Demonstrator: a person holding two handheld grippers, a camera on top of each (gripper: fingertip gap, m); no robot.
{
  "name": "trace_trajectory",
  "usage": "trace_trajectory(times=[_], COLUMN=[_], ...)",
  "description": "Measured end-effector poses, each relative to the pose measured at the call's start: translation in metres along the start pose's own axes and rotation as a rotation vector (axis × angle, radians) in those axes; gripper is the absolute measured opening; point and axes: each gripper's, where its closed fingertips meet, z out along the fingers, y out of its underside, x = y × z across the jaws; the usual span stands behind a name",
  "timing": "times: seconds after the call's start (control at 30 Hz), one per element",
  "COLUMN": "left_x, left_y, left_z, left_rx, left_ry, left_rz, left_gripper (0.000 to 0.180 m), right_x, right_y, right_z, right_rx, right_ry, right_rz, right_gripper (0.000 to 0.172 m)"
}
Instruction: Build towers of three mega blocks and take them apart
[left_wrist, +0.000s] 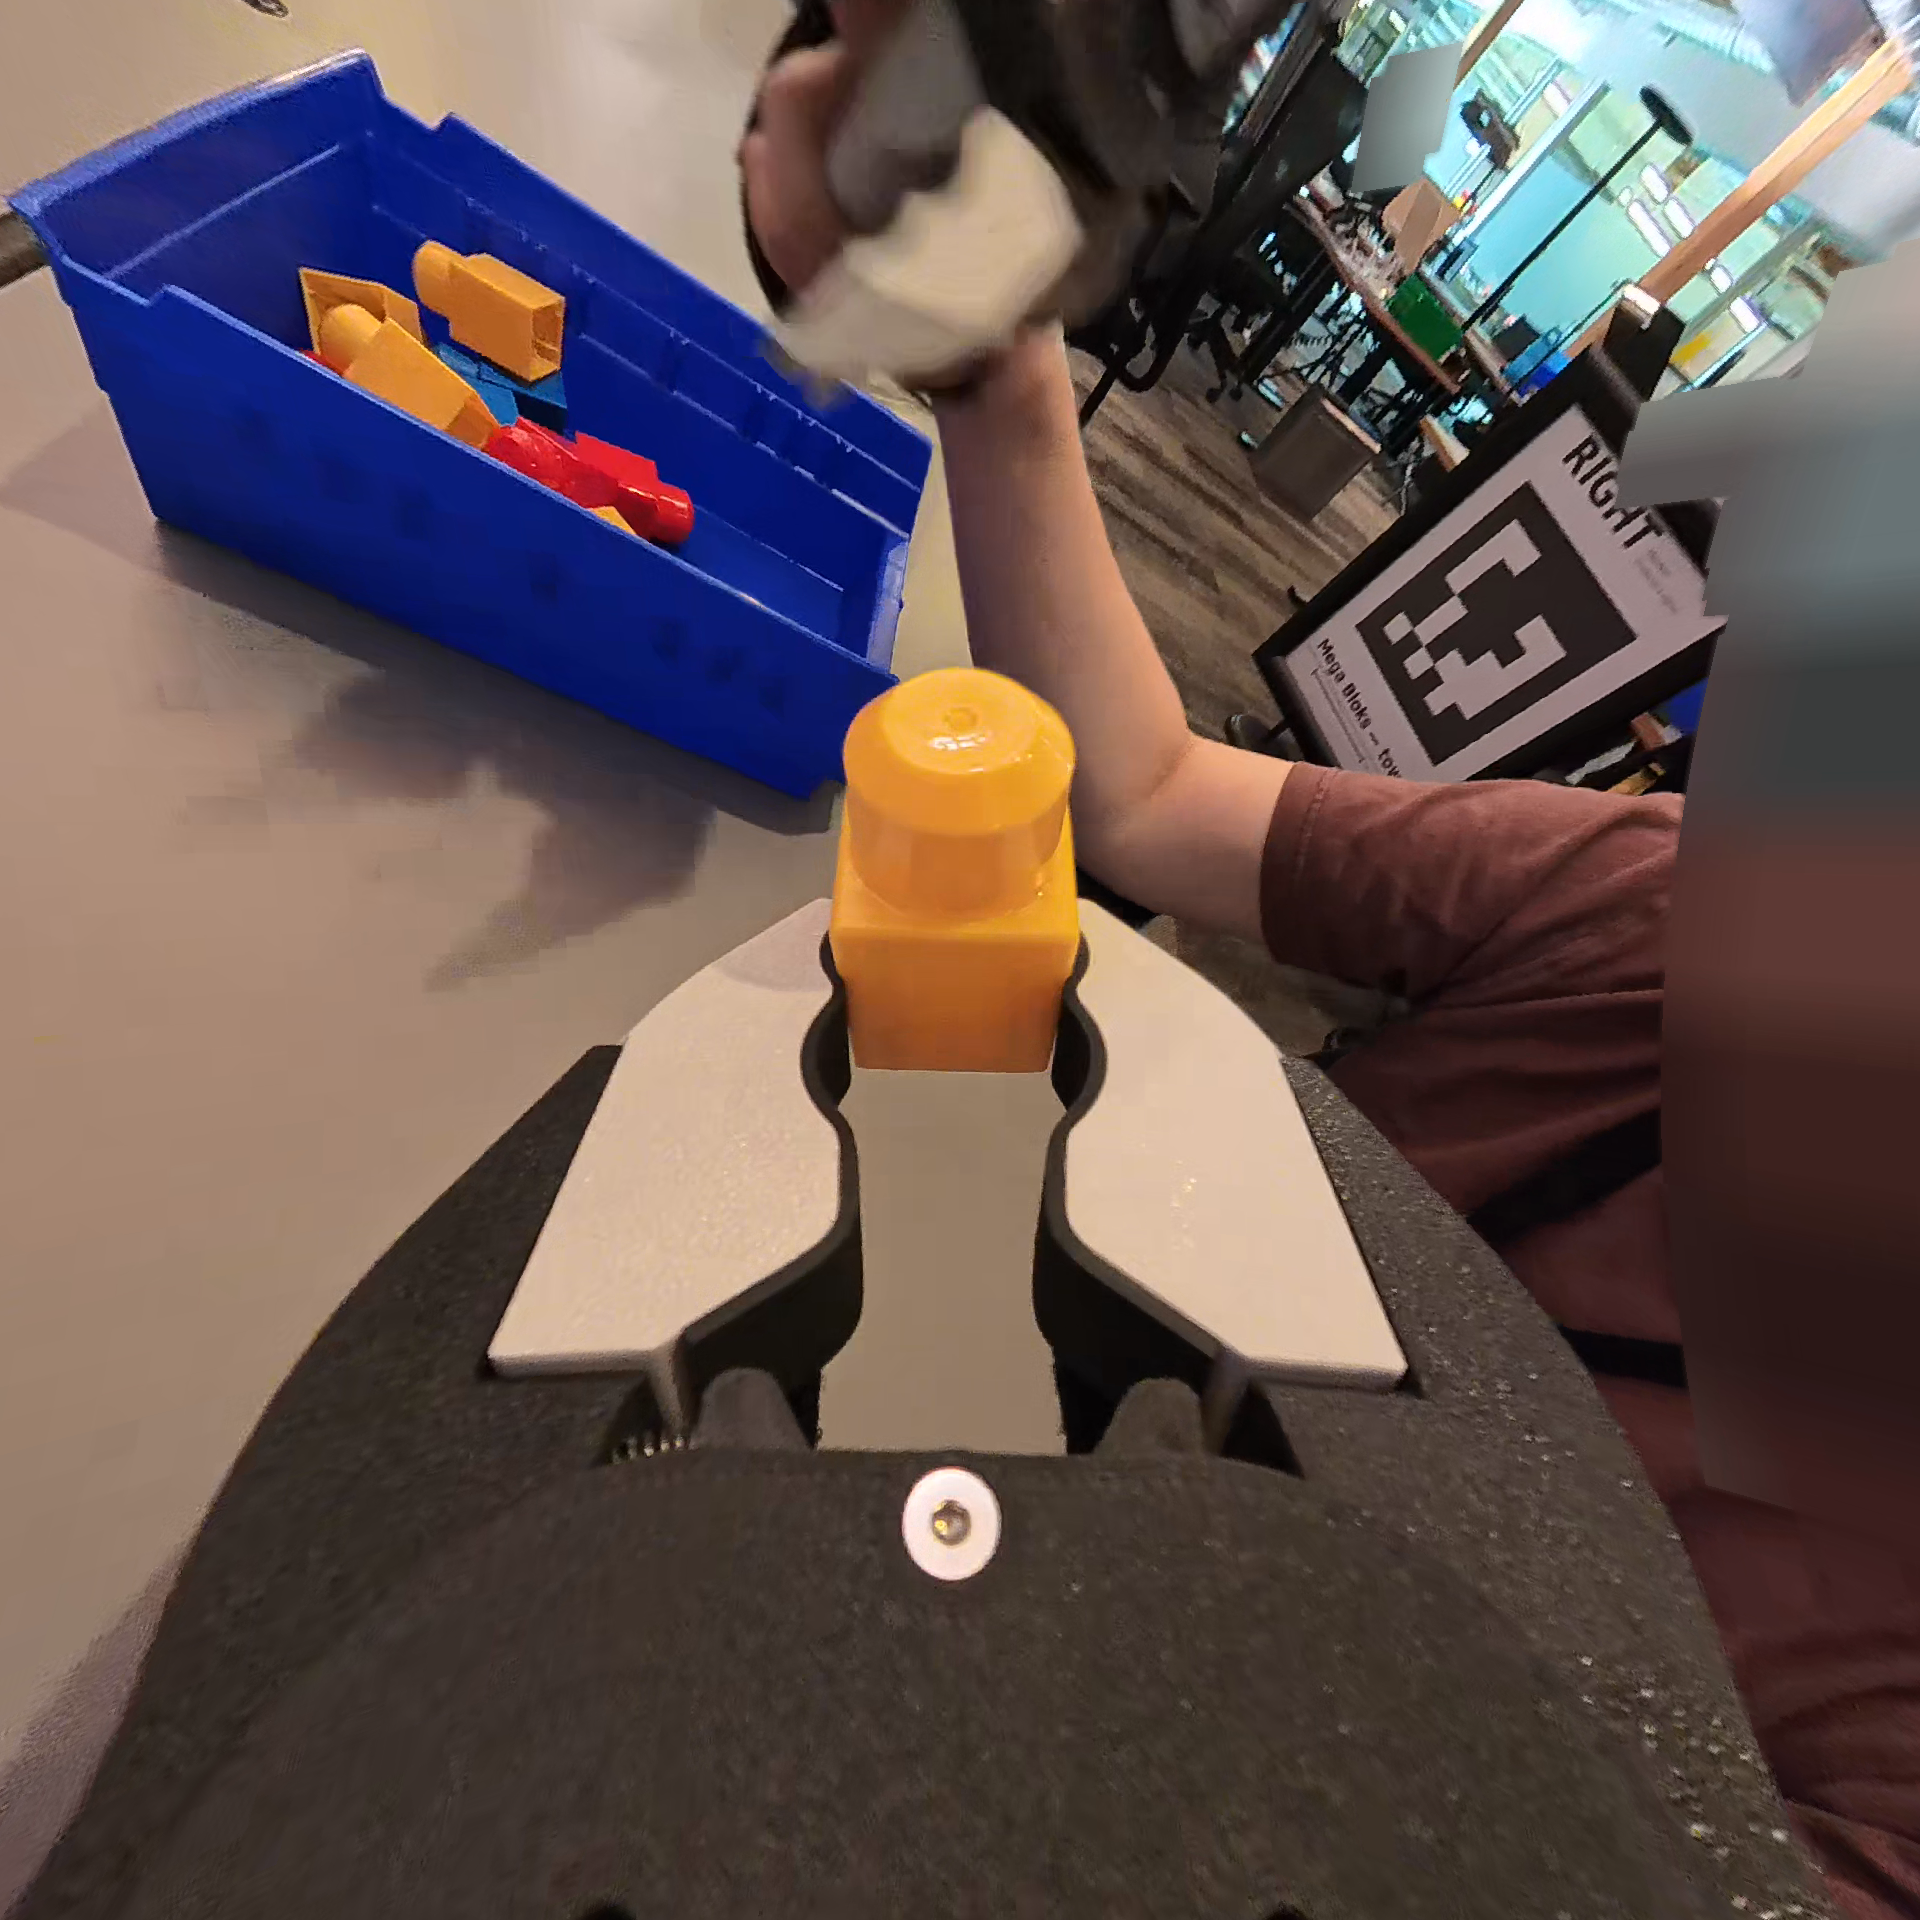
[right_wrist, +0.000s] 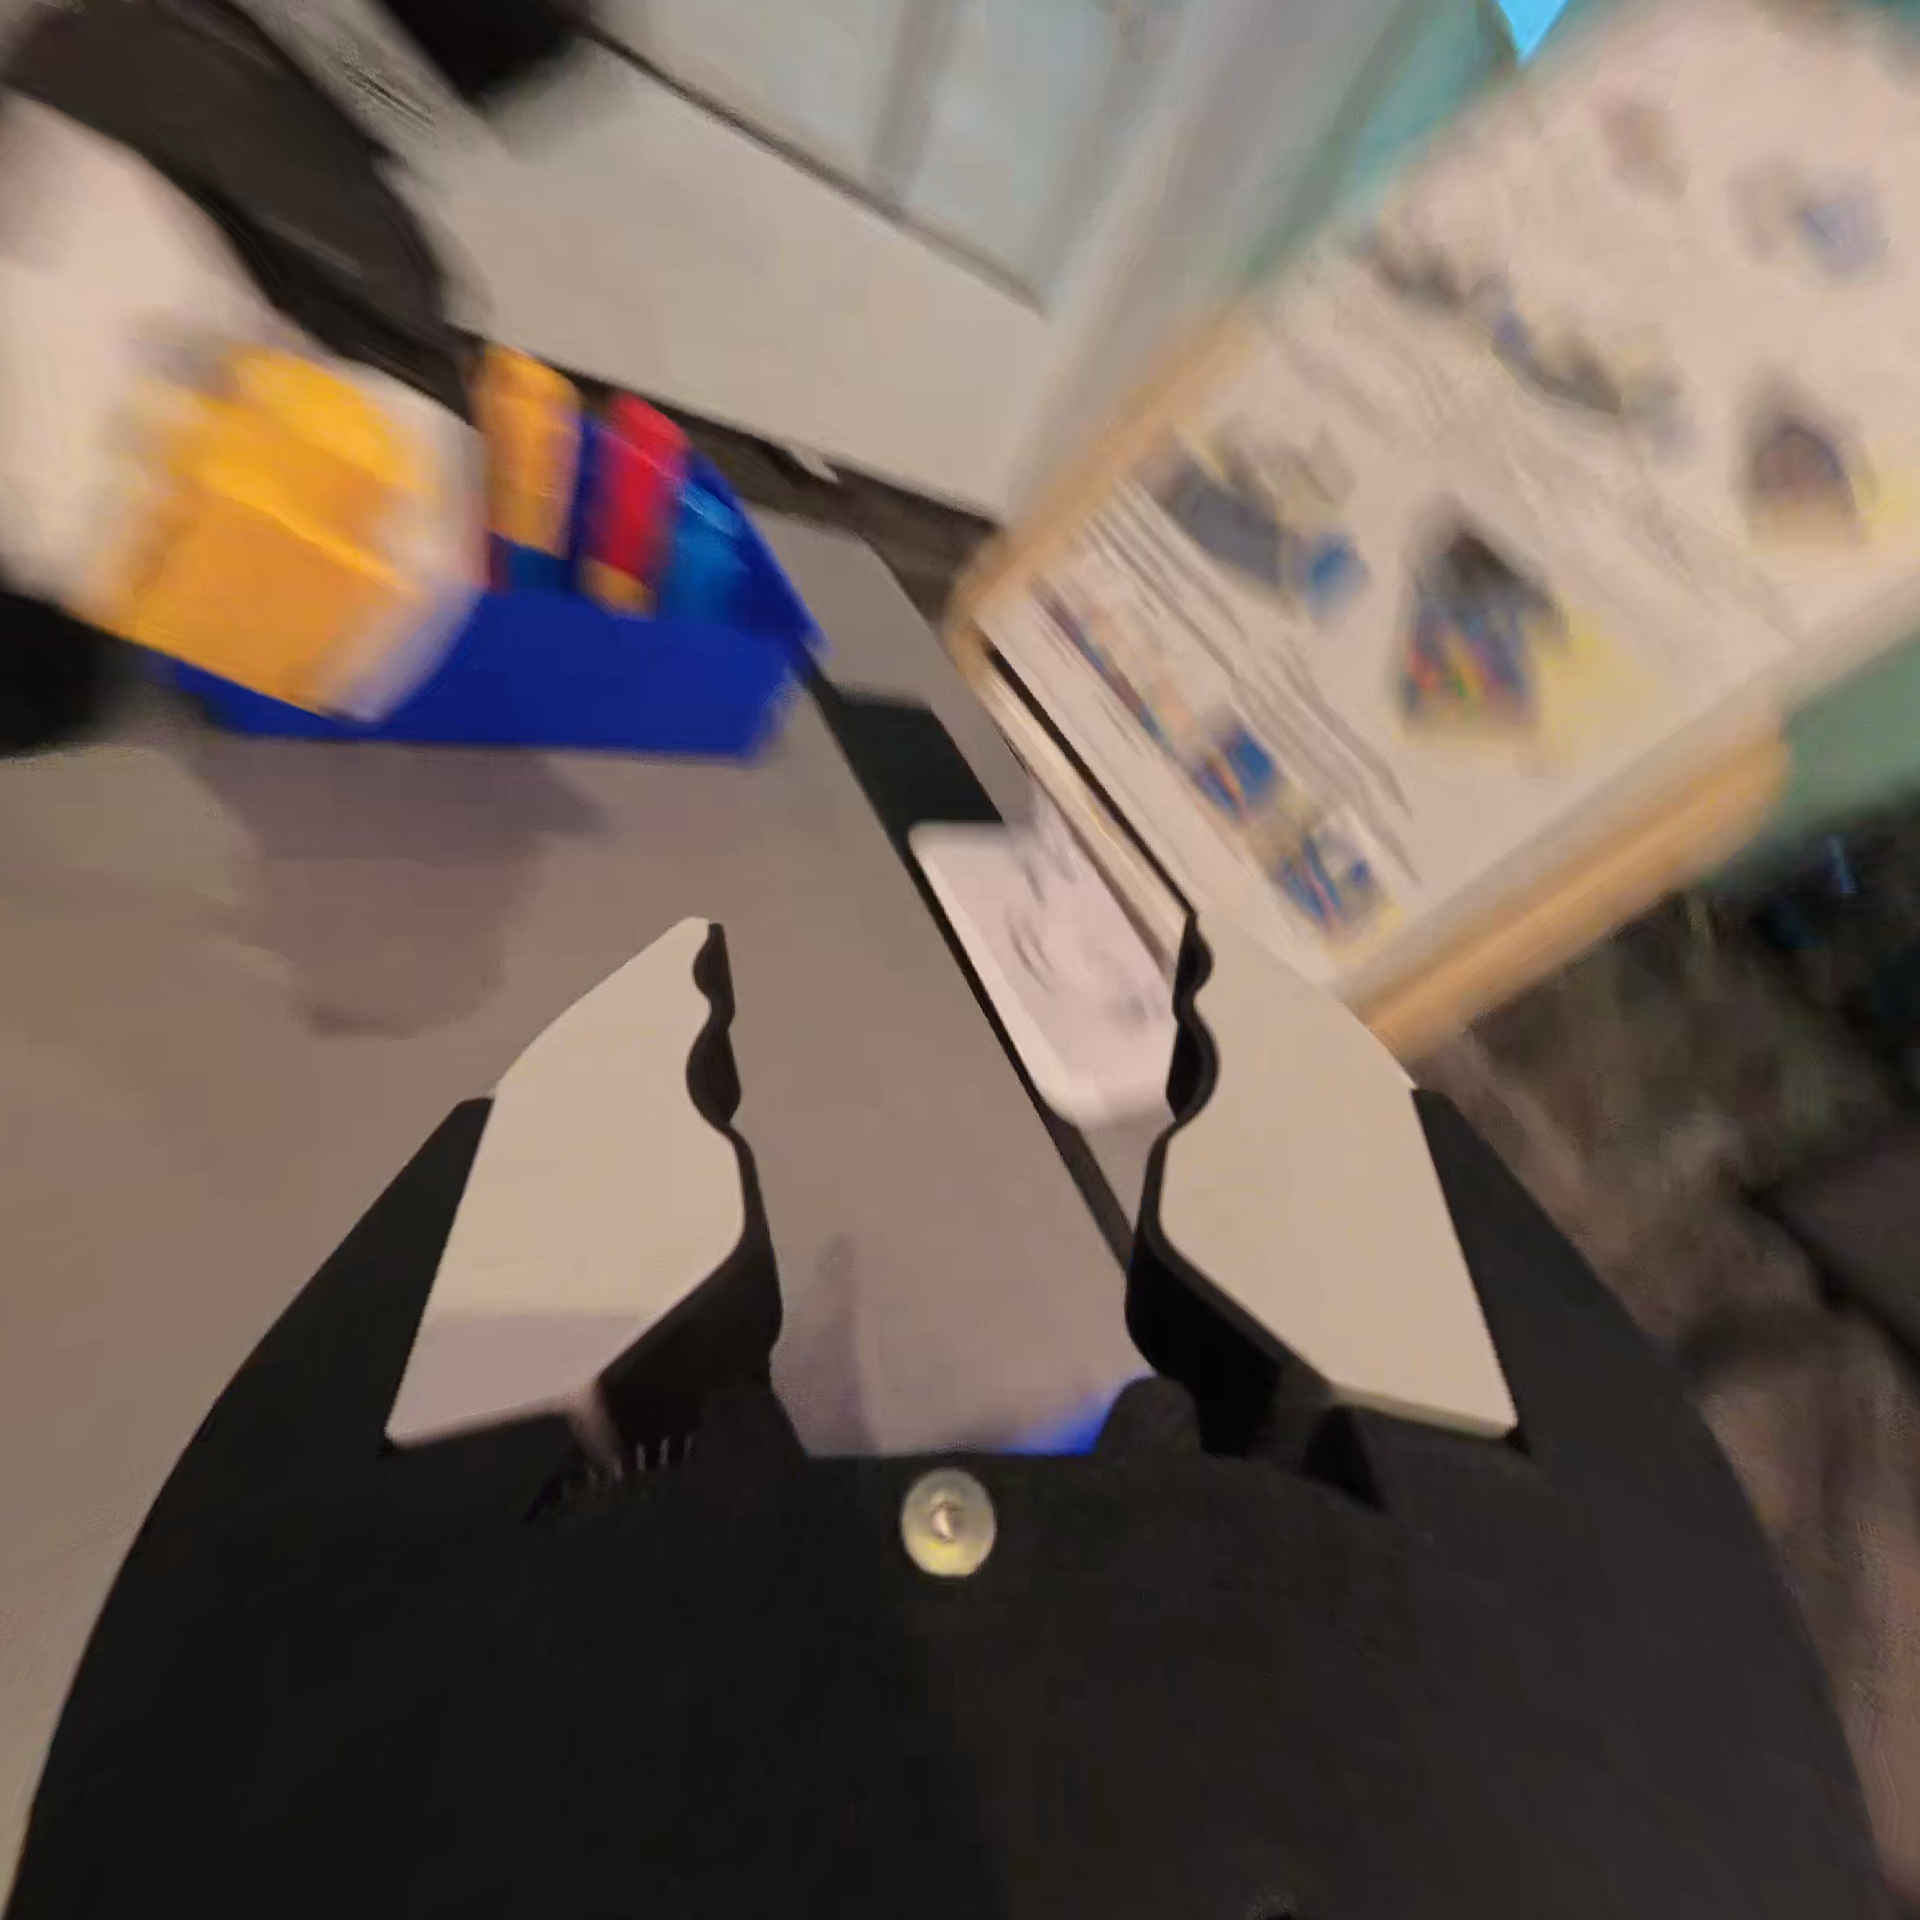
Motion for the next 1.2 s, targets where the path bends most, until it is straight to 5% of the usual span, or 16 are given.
trace_trajectory(times=[0.1,0.23,0.33,0.5,0.6,0.7,0.9,1.07,1.2], left_x=[0.004,0.017,0.03,0.039,0.029,0.015,-0.017,-0.018,-0.054], left_y=[-0.003,-0.002,0.004,-0.01,-0.02,-0.023,-0.006,0.008,0.056], left_z=[-0.005,-0.006,-0.003,-0.017,-0.046,-0.081,-0.148,-0.203,-0.262], left_rx=[0.023,0.015,-0.024,0.052,0.132,0.183,0.209,0.327,0.244], left_ry=[0.034,0.095,0.161,0.154,0.018,-0.145,-0.458,-0.542,-0.938], left_rz=[-0.02,-0.005,0.009,0.057,0.106,0.12,0.044,-0.077,-0.244], left_gripper=[0.035,0.035,0.036,0.052,0.057,0.059,0.059,0.056,0.059], right_x=[-0.072,-0.115,-0.126,-0.089,-0.01,0.044,0.043,0.048,0.064], right_y=[-0.05,-0.06,-0.065,-0.064,-0.014,0.079,0.215,0.251,0.232], right_z=[0.026,0.054,0.057,0.028,-0.009,-0.042,-0.051,-0.058,-0.059], right_rx=[0.101,0.073,0.098,0.035,-0.181,-0.464,-0.822,-0.932,-0.814], right_ry=[-0.127,-0.106,-0.105,-0.02,0.139,0.213,0.115,0.159,0.235], right_rz=[-0.226,-0.416,-0.461,-0.447,-0.254,0.034,0.247,0.251,0.259], right_gripper=[0.082,0.087,0.067,0.067,0.067,0.067,0.068,0.069,0.077])
